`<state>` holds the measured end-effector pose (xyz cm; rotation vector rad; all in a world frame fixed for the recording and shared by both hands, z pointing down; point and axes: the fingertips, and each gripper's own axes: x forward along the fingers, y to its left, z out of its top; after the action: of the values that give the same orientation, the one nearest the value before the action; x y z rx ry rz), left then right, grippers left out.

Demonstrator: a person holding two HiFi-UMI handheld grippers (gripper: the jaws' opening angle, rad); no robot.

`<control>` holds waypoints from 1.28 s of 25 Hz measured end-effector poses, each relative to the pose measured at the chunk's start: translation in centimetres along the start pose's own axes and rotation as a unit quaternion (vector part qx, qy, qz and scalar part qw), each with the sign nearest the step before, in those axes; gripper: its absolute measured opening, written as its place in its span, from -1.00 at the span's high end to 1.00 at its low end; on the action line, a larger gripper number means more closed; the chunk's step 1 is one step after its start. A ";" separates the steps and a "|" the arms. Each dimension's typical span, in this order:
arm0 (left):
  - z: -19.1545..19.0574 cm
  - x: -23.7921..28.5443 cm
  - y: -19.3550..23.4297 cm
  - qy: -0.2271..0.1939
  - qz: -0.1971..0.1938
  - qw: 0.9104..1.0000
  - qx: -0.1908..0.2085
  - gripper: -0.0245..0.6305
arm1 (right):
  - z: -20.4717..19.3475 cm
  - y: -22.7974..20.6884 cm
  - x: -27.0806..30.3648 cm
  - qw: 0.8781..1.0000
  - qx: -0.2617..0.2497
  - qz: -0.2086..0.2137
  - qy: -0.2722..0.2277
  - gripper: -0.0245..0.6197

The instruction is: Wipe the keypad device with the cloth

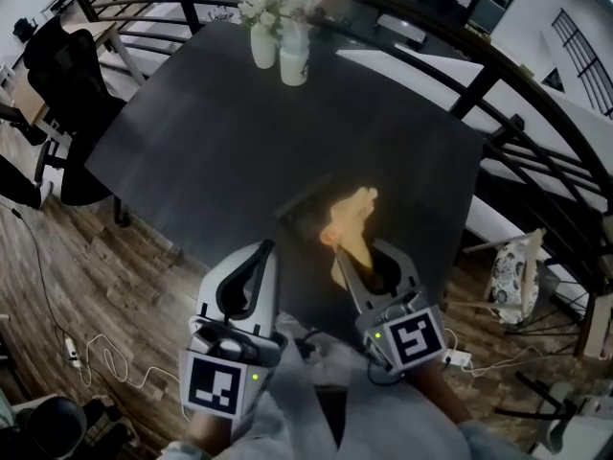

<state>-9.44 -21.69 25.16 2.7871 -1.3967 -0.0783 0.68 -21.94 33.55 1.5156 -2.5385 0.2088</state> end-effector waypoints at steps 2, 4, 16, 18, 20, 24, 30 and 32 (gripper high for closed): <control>0.2 0.3 -0.2 -0.003 -0.004 1.000 0.003 0.88 | 1.4 -0.9 -0.6 1.000 -0.006 -0.016 -0.020 0.61; 0.5 0.5 -0.3 -0.005 -0.007 1.000 0.005 0.88 | 2.7 -1.6 -1.2 0.999 -0.012 -0.031 -0.038 0.61; 1.8 0.9 -0.8 -0.016 -0.015 1.000 0.016 0.88 | 5.8 -4.4 -3.8 0.993 -0.018 -0.084 -0.083 0.61; 1.9 1.0 -0.9 -0.017 -0.017 1.000 0.016 0.88 | 5.7 -4.5 -3.9 0.993 -0.016 -0.087 -0.082 0.61; 1.8 1.0 -0.9 -0.017 -0.019 1.000 0.016 0.89 | 5.8 -4.6 -3.9 0.992 -0.016 -0.089 -0.086 0.61; 1.7 1.1 -1.1 -0.016 -0.020 1.000 0.015 0.88 | 5.7 -4.7 -3.7 0.992 -0.013 -0.089 -0.085 0.61; 1.6 1.3 -1.5 -0.014 -0.024 1.000 0.012 0.88 | 5.3 -4.9 -4.0 0.992 -0.001 -0.096 -0.081 0.61; 1.6 1.3 -1.6 -0.014 -0.027 0.999 0.012 0.88 | 5.2 -4.8 -4.0 0.992 -0.001 -0.096 -0.081 0.61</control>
<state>-7.47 -21.79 23.47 2.8544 -1.3370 -0.1035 6.34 -21.91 27.71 1.8316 -2.4864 0.0594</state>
